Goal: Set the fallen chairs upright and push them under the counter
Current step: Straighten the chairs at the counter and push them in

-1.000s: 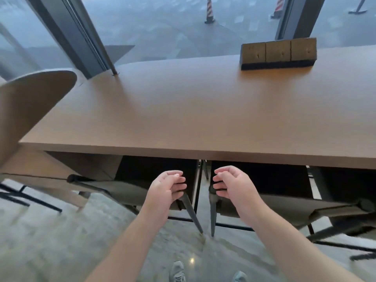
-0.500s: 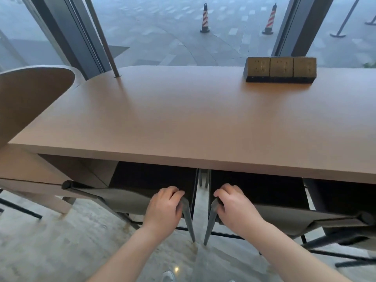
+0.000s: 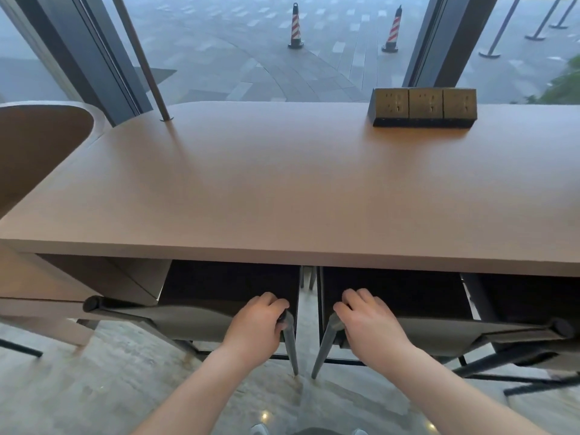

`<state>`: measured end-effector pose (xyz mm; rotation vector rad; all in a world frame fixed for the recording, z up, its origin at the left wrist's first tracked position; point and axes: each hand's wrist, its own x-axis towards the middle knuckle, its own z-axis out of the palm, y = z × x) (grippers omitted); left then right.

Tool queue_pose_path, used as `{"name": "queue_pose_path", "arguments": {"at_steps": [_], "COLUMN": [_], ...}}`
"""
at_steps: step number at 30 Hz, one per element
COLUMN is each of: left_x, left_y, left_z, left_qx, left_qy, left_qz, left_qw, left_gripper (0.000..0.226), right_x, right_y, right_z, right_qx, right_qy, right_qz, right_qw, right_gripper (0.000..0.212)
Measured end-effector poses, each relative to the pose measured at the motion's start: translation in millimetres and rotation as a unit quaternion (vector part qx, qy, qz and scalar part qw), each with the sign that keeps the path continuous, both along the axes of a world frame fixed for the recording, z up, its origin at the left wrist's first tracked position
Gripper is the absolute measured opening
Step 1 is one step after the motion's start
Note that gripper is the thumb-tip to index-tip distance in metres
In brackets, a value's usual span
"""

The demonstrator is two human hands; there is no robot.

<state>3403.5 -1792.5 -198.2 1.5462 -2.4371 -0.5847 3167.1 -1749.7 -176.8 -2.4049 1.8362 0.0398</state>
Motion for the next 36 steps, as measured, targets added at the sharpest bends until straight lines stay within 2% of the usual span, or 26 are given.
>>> {"name": "queue_pose_path", "arguments": {"at_steps": [3, 8, 11, 18, 29, 36], "left_x": [-1.5, -3.0, -3.8, -7.9, -6.3, -8.9], "left_y": [-1.4, -2.2, -3.2, -7.0, -15.3, -9.0], "left_z": [0.0, -0.9, -1.6, -1.6, 7.7, 5.0], "left_qx": [0.007, 0.008, 0.005, 0.017, 0.025, 0.027], "left_qy": [0.0, 0.007, 0.003, 0.002, -0.023, -0.025], "left_qz": [0.009, 0.024, 0.023, 0.035, 0.032, 0.037], "left_qw": [1.0, 1.0, 1.0, 0.999, 0.999, 0.999], "left_gripper": [0.036, 0.034, 0.033, 0.035, 0.034, 0.035], "right_x": [0.4, -0.6, 1.3, 8.5, 7.7, 10.0], "right_y": [-4.5, -5.6, -6.8, -13.6, -28.4, -30.9], "right_z": [-3.2, -5.9, -8.0, -1.5, -4.2, -6.3], "right_qx": [0.004, -0.011, -0.027, -0.038, -0.033, -0.017], "right_qy": [-0.002, -0.021, -0.048, -0.051, -0.069, -0.059], "right_qz": [-0.001, -0.024, -0.038, -0.036, -0.026, 0.002], "right_qw": [1.0, 0.999, 0.998, 0.997, 0.997, 0.998], "right_gripper": [0.04, 0.025, 0.027, 0.038, 0.023, 0.024]}}
